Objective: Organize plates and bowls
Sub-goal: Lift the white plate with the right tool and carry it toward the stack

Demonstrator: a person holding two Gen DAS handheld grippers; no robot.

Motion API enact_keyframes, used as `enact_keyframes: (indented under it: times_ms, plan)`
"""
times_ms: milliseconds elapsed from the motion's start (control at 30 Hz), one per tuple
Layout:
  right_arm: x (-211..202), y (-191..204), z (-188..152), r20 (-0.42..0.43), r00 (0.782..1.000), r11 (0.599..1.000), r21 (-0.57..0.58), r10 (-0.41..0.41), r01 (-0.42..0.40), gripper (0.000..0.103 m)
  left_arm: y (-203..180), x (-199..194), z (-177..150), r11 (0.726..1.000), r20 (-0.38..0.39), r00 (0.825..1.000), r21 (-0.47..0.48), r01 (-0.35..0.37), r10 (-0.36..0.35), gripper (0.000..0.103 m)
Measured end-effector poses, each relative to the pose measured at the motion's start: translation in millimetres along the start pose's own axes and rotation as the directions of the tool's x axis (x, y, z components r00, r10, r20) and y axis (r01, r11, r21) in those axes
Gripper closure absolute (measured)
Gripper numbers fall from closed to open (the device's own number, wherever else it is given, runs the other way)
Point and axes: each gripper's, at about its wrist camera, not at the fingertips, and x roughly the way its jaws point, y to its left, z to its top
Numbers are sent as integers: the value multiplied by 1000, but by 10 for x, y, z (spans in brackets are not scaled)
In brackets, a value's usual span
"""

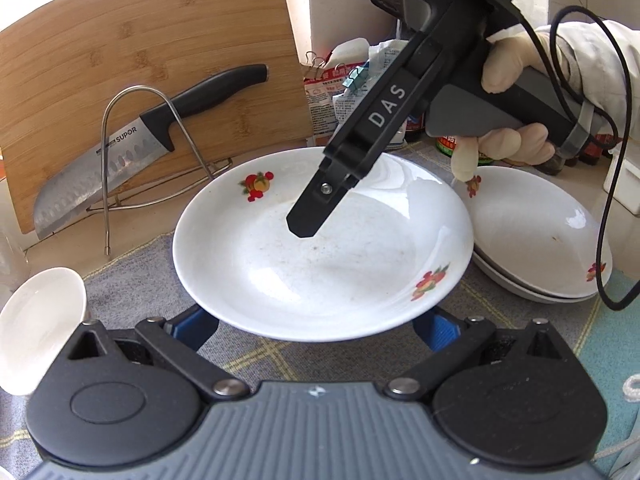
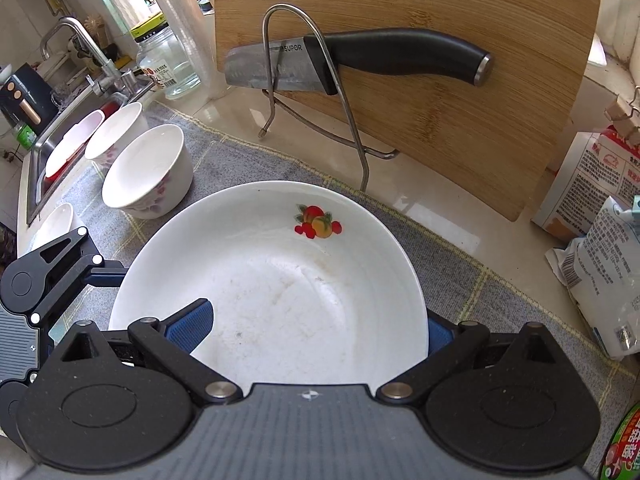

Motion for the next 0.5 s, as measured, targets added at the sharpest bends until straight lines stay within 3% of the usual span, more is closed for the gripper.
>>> enact_keyframes:
  times_ms: [500]
  plan:
    - [-548, 189, -564, 68, 997, 996, 80, -47, 42, 0, -384, -352, 54, 993, 4, 998, 101, 63, -64, 1]
